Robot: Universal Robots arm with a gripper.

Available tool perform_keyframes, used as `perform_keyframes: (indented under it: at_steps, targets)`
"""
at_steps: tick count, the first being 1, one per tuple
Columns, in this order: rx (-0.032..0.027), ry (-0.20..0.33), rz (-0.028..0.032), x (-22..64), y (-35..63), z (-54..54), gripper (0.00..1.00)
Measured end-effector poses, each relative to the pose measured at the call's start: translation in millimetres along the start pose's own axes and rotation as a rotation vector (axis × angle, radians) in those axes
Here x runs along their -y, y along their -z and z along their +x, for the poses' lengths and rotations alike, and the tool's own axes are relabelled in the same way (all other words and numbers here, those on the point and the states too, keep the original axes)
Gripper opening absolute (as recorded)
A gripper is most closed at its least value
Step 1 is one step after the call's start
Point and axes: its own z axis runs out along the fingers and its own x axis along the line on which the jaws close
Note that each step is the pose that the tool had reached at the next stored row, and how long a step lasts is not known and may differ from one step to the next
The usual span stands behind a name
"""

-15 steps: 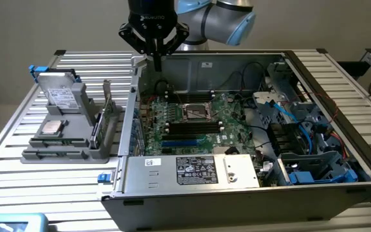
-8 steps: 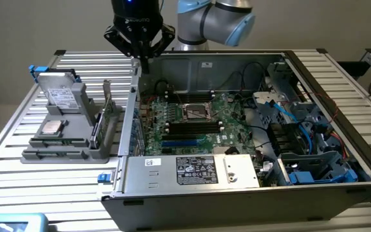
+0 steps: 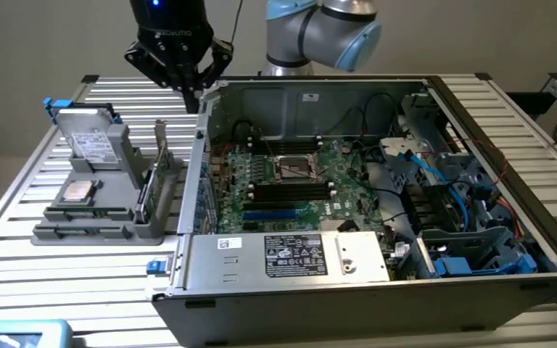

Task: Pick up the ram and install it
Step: 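Reach for the ram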

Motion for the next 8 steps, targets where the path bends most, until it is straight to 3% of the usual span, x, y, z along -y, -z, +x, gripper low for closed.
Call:
perform_keyframes:
  at_steps: [8]
  targets:
    - [-0.0001,0.000,0.0001,6.6,-6.7,29.4,0.11]
